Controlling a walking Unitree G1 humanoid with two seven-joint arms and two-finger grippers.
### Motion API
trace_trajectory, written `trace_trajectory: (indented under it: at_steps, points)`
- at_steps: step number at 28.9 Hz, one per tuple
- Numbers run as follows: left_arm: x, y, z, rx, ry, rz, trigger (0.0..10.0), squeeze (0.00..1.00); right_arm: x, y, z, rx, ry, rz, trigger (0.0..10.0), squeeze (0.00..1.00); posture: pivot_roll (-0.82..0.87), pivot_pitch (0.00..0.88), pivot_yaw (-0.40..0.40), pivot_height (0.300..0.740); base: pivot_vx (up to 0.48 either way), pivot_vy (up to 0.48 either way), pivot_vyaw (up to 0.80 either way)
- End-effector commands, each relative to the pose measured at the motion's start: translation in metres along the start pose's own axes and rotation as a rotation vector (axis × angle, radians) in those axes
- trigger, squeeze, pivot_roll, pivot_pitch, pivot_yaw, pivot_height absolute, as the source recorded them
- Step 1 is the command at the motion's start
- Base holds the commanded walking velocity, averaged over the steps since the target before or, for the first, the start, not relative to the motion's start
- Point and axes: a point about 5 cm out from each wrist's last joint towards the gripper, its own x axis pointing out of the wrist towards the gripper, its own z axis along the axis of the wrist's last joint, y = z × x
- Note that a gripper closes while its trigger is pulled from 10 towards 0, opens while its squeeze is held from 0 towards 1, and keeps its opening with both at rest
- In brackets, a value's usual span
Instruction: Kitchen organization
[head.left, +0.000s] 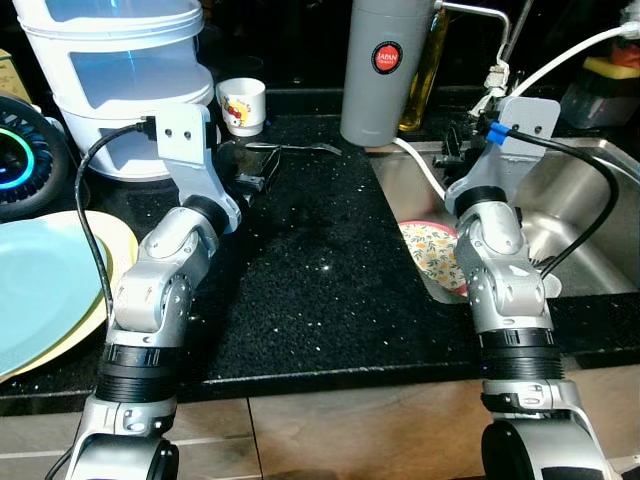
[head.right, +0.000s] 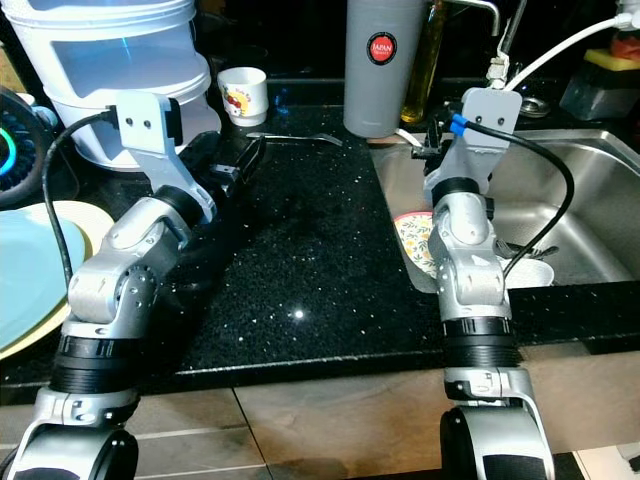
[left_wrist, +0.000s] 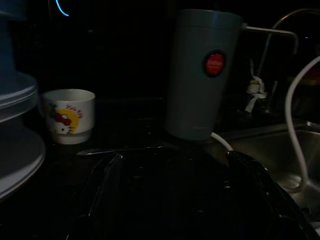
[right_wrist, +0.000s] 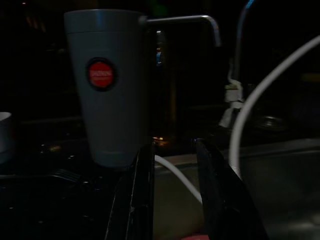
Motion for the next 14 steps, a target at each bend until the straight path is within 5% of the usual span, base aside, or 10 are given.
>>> trace_trajectory:
  at_steps: [1, 8, 14]
  points:
    - [-0.0013, -0.0030, -0.0029, -0.001, 0.014, -0.011, 10.0, 0.00, -0.0026, -0.0020, 0.0007, -0.003, -0.001, -0.003, 10.0, 0.00, 0.01, 0.128, -0.005, 0.740, -0.262, 0.000, 0.00]
    - [-0.0015, -0.0014, -0.0025, 0.000, 0.015, -0.007, 10.0, 0.00, -0.0021, -0.0014, 0.0006, -0.003, 0.004, 0.001, 10.0, 0.00, 0.00, 0.131, -0.009, 0.740, -0.261, 0.000, 0.00]
    - [-0.0018, 0.0007, -0.0035, 0.002, 0.021, 0.009, 10.0, 0.00, -0.0023, -0.0008, 0.0009, -0.004, 0.006, 0.005, 10.0, 0.00, 0.00, 0.130, -0.011, 0.740, 0.000, 0.000, 0.00]
